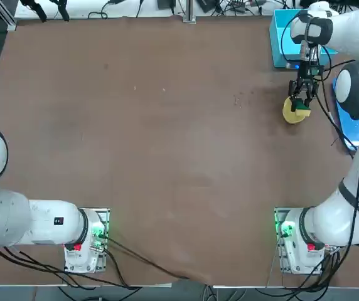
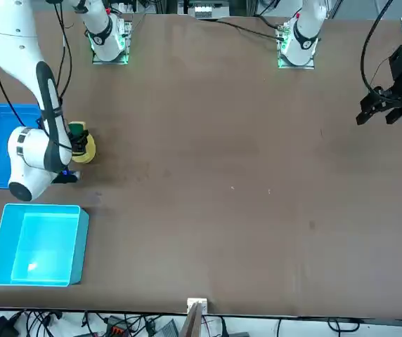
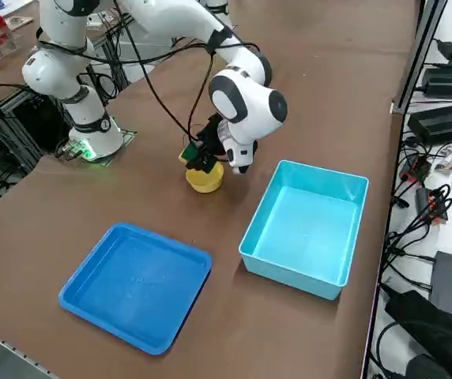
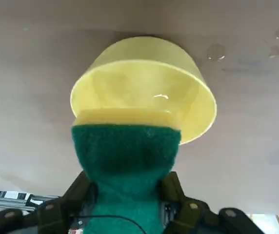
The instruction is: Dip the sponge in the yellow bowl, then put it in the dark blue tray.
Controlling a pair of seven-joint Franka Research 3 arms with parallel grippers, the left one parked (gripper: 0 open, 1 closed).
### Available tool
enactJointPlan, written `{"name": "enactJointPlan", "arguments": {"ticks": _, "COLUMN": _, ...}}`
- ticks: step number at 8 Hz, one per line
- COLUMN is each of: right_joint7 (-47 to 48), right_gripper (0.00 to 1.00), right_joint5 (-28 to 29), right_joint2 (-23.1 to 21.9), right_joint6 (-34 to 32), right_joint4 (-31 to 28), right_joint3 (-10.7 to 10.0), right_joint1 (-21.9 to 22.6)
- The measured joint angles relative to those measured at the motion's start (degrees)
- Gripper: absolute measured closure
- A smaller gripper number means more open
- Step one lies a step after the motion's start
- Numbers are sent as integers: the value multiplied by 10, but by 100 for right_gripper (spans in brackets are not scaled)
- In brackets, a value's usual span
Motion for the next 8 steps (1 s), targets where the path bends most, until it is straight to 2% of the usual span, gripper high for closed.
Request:
{"name": "enactJointPlan", "arguments": {"ticks": 2, "right_joint7": 7, "right_gripper": 31, "right_joint5": -7, "right_joint2": -18, "right_joint6": -3, "right_joint4": -1, "right_joint3": -15, "right_joint1": 0}}
{"name": "enactJointPlan", "arguments": {"ticks": 3, "right_joint7": 7, "right_gripper": 31, "right_joint5": -13, "right_joint2": -32, "right_joint6": -3, "right_joint4": -2, "right_joint3": -34, "right_joint1": 0}}
{"name": "enactJointPlan", "arguments": {"ticks": 6, "right_joint7": -23, "right_gripper": 31, "right_joint5": -51, "right_joint2": -71, "right_joint6": 12, "right_joint4": -5, "right_joint3": -109, "right_joint1": -9}}
{"name": "enactJointPlan", "arguments": {"ticks": 7, "right_joint7": -53, "right_gripper": 31, "right_joint5": -63, "right_joint2": -74, "right_joint6": 34, "right_joint4": -6, "right_joint3": -129, "right_joint1": -20}}
{"name": "enactJointPlan", "arguments": {"ticks": 8, "right_joint7": -89, "right_gripper": 31, "right_joint5": -73, "right_joint2": -74, "right_joint6": 62, "right_joint4": -7, "right_joint3": -140, "right_joint1": -43}}
